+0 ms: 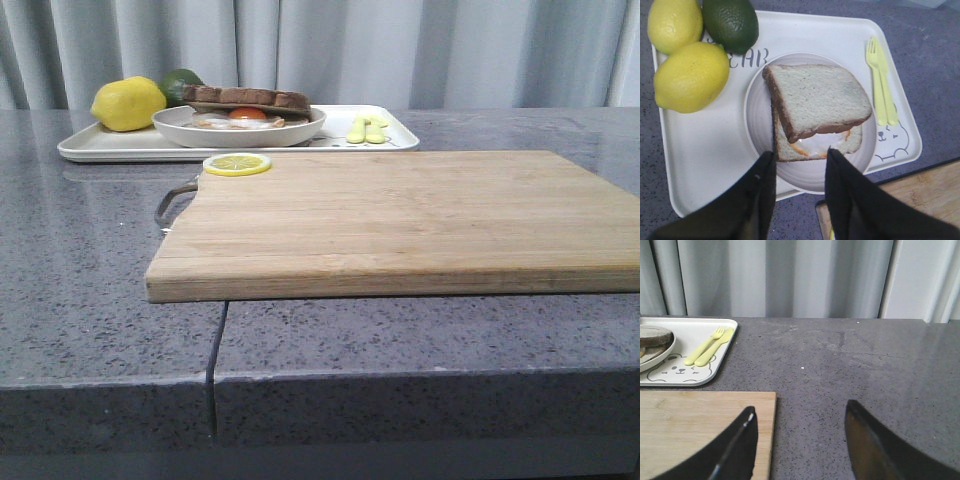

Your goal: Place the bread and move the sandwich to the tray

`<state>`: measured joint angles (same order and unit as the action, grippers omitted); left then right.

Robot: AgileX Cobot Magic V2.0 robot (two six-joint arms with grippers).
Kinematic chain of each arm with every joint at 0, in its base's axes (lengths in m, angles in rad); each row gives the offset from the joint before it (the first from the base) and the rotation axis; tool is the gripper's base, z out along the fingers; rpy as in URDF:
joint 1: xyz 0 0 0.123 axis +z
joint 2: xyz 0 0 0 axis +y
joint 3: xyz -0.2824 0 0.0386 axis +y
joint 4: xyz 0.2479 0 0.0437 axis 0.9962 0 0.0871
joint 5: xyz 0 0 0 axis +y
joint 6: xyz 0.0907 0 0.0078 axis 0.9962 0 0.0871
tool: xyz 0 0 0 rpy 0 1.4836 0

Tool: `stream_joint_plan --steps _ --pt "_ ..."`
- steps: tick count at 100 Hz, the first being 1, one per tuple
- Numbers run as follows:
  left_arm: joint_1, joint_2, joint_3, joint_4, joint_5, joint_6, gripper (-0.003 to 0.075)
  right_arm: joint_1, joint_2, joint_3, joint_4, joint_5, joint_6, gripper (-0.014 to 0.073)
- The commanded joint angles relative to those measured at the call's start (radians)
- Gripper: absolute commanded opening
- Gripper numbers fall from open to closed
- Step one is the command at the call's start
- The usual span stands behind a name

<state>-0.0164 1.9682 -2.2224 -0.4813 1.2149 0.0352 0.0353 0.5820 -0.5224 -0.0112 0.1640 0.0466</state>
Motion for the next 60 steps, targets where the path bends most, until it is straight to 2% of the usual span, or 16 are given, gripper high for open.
stream_joint_plan --steps 1,32,46,60 --pt "0.001 -0.121 -0.037 -0.021 -0.011 0.011 0.0225 -0.006 -0.001 -0.026 -0.007 -0.086 0.000 0.0405" --pt "-0.038 -0.341 0.015 0.014 -0.035 0.076 0.0225 -0.006 -0.001 -0.026 -0.007 -0.075 0.000 0.0405" --pt "-0.072 -0.487 0.192 0.027 -0.113 0.108 0.0222 -0.006 -0.001 -0.026 -0.007 -0.075 0.000 0.0405" --pt "-0.094 -0.679 0.493 0.029 -0.303 0.131 0.0222 -0.006 -0.001 -0.026 -0.007 -0.073 0.000 0.0405"
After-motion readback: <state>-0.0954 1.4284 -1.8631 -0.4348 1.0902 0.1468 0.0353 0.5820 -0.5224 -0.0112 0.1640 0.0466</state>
